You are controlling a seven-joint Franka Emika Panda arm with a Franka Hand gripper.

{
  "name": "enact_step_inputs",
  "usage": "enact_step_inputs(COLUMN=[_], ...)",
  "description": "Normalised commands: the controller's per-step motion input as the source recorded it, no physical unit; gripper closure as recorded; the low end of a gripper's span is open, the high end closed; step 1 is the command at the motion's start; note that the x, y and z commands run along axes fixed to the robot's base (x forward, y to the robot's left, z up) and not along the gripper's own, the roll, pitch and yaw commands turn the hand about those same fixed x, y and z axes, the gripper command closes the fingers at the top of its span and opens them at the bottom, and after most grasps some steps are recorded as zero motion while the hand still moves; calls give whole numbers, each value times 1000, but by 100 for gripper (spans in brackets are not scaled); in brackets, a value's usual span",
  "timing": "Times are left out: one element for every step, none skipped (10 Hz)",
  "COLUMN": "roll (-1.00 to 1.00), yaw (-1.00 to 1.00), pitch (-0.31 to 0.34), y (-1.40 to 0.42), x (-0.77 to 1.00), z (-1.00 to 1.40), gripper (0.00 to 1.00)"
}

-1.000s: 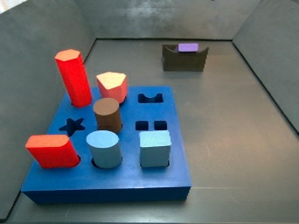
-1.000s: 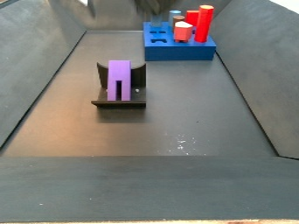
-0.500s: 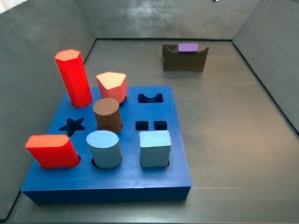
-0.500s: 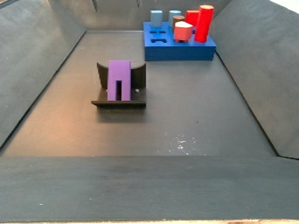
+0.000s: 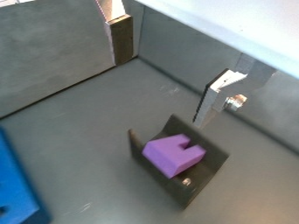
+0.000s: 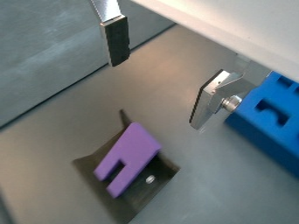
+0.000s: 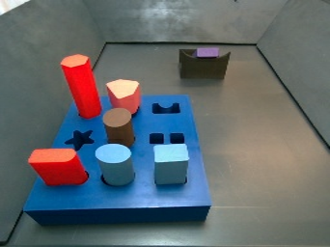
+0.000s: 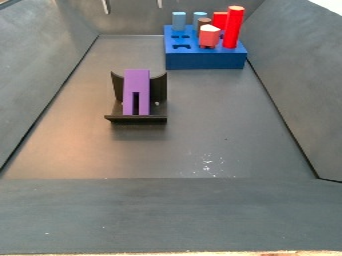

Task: Pick up the double-square object. Move up. Place the double-square object on the fixture. Regrasp the double-square object. Move to above the board. Insert the double-square object.
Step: Regrasp the double-square object.

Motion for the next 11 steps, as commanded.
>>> enact_step_inputs(roll=[1000, 1000, 1000, 1000, 1000, 1000, 1000, 1000, 1000, 1000, 857], yaw=[17, 19, 22, 26, 30, 37, 42, 55, 70, 105, 126], pitch=[6, 13, 16, 25, 34, 51, 62, 91, 120, 162, 170], y=[-20, -23, -25, -28, -28, -32, -32, -36, -37, -43, -44], x=[-21, -11, 5, 24, 37, 54, 63, 80, 94, 102, 108], z=[16, 18, 7, -7, -9, -12, -12, -17, -20, -17, -20], gripper=[0, 0, 0, 0, 0, 0, 0, 0, 0, 0, 0])
